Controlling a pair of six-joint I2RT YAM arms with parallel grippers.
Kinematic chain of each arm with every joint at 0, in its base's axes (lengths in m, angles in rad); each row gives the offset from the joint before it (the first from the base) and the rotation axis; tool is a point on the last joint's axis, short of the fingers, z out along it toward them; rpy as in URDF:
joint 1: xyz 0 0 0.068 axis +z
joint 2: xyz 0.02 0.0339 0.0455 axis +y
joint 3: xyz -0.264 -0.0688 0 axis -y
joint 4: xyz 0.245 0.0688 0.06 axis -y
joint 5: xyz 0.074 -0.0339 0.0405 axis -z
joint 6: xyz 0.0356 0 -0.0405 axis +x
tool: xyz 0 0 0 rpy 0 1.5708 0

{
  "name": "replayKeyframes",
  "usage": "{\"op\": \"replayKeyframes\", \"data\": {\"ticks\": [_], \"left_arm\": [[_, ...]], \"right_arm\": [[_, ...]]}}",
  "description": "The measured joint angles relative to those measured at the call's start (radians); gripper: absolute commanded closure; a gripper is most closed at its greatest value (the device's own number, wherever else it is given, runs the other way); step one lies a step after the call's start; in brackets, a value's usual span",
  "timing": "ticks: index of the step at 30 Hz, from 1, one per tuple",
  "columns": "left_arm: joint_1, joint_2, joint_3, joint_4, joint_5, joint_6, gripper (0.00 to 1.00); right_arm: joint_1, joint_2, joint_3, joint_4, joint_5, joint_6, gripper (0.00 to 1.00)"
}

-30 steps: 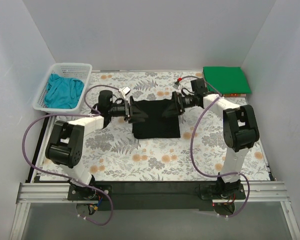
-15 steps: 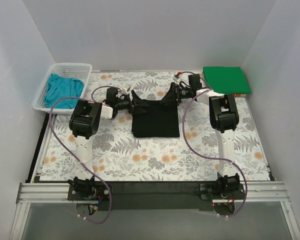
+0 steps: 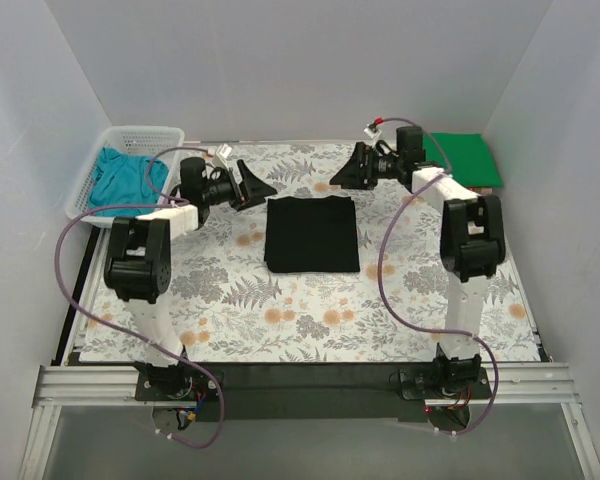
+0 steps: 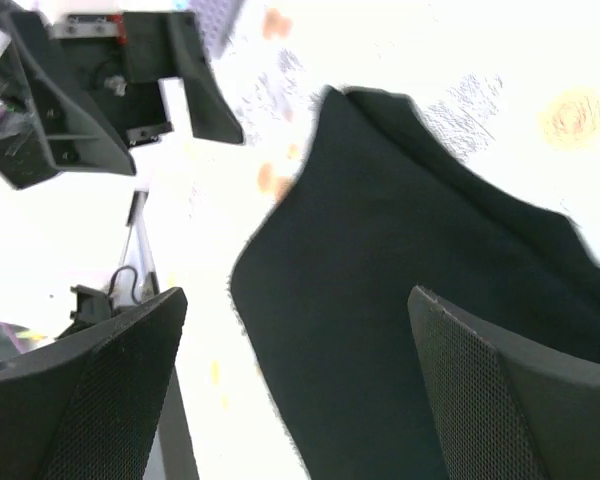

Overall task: Fold and stack the t-shirts
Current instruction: Fold the tshirt, then neatly place the folded tshirt to the corner

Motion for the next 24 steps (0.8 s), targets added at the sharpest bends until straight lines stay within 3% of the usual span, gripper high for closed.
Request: {"op": "replayKeyframes", "data": {"ticks": [4, 8, 10, 11, 12, 15, 24], "left_arm": [[-0.050, -0.235, 0.042, -0.174, -0.081, 0.266, 0.13], [-0.201, -0.416, 0.060, -0.299, -0.218, 0.573, 0.20], [-0.315, -0.466, 0.043, -0.343, -0.298, 0.725, 0.28], [-0.370, -0.477, 0.035, -0.364, -0.339, 0.792, 0.39], [-0.428, -0.480, 0.025, -0.382, -0.374, 0.850, 0.45], [-0.572, -0.452, -0.003, -0.433, -0.478, 1.028, 0.50], [-0.820, -0.227, -0.029, -0.473, -0.689, 1.328, 0.53]], "right_arm": [[-0.027, -0.282, -0.086, -0.046, 0.105, -0.061, 0.02], [-0.059, -0.526, -0.178, -0.093, 0.238, -0.153, 0.02], [-0.078, -0.603, -0.244, -0.127, 0.286, -0.188, 0.02], [-0.090, -0.628, -0.282, -0.150, 0.303, -0.203, 0.02], [-0.103, -0.642, -0.318, -0.174, 0.309, -0.212, 0.02], [-0.148, -0.648, -0.433, -0.237, 0.312, -0.224, 0.02], [-0.239, -0.683, -0.712, -0.307, 0.308, -0.200, 0.02]]}}
